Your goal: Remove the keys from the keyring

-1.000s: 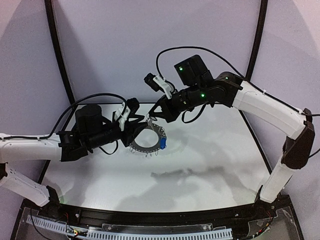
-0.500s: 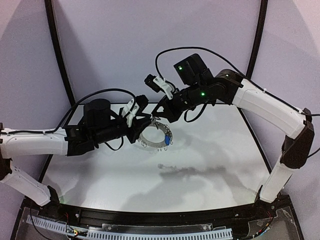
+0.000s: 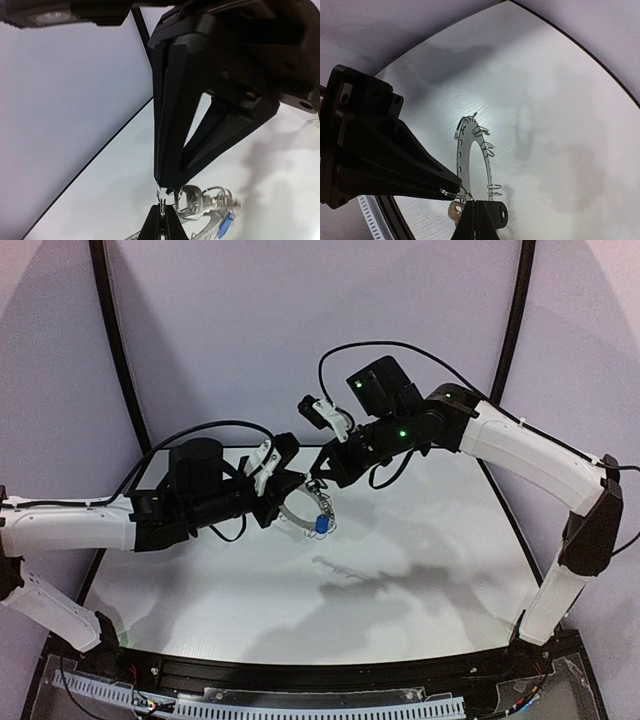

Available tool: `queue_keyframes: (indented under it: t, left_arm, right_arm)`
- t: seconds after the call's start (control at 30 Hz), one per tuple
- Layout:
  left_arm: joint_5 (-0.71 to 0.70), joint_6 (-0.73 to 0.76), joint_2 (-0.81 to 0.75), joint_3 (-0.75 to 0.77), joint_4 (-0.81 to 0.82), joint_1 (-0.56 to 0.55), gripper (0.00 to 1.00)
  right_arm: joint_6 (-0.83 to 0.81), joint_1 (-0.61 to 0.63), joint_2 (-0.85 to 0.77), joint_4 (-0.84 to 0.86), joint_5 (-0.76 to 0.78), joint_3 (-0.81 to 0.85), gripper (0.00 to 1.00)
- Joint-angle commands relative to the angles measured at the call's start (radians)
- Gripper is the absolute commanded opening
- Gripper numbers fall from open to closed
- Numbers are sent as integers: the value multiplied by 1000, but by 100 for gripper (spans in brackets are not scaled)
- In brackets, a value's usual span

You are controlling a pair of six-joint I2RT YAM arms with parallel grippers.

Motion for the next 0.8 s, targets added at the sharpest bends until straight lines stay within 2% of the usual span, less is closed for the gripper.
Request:
queue_keyframes:
  t: [0.0,0.1,0.4,0.53,0.6,0.77]
  left_arm:
    - [-30,22,-42,-18,59,6,1]
    - [-8,37,-48,-16,66,6,1]
    - [4,48,-69,-35,80,6,1]
    - [-21,46,-72,-44,49,7,1]
    - [-77,34,-69,-64,55,6,1]
    - [-109,-8,-59,-105,59,7,1]
  right_arm:
    - [111,-45,63,-35,-126,-44,0]
    - [143,-57,89,-24,-186,-62,0]
    - [147,-73,83,-32,-216,-38,0]
    - [135,-74,55,-60,-129,-21,0]
    - [101,-74,14,-69,-68,-14,0]
    - [53,-73,-38,-57,-49,-5,0]
